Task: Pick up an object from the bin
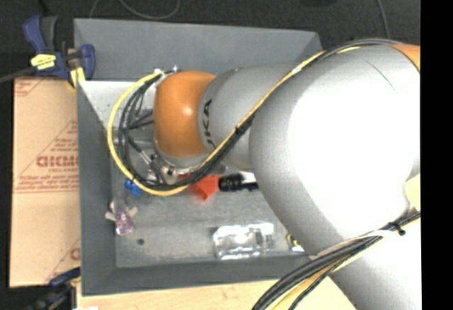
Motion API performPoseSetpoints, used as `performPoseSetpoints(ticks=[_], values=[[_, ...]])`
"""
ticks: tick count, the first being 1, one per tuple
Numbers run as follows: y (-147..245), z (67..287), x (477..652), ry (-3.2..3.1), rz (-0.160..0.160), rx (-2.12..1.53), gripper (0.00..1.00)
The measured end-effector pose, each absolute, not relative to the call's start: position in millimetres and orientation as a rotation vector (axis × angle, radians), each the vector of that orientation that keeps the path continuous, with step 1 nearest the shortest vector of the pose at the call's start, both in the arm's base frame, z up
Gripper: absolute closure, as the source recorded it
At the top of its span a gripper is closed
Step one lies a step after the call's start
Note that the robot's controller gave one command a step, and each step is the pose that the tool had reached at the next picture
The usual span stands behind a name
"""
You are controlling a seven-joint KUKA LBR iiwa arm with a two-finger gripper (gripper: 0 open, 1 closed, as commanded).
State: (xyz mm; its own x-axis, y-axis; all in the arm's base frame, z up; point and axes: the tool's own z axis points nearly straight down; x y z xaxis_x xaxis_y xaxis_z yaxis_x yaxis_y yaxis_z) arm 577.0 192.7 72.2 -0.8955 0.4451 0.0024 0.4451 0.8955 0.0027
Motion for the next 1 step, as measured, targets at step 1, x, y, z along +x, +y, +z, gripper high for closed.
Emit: performPoseSetpoints(ticks=[1], values=[[192.3,136.4,579.2,-3.065,-0.007,-0.716,1.0]])
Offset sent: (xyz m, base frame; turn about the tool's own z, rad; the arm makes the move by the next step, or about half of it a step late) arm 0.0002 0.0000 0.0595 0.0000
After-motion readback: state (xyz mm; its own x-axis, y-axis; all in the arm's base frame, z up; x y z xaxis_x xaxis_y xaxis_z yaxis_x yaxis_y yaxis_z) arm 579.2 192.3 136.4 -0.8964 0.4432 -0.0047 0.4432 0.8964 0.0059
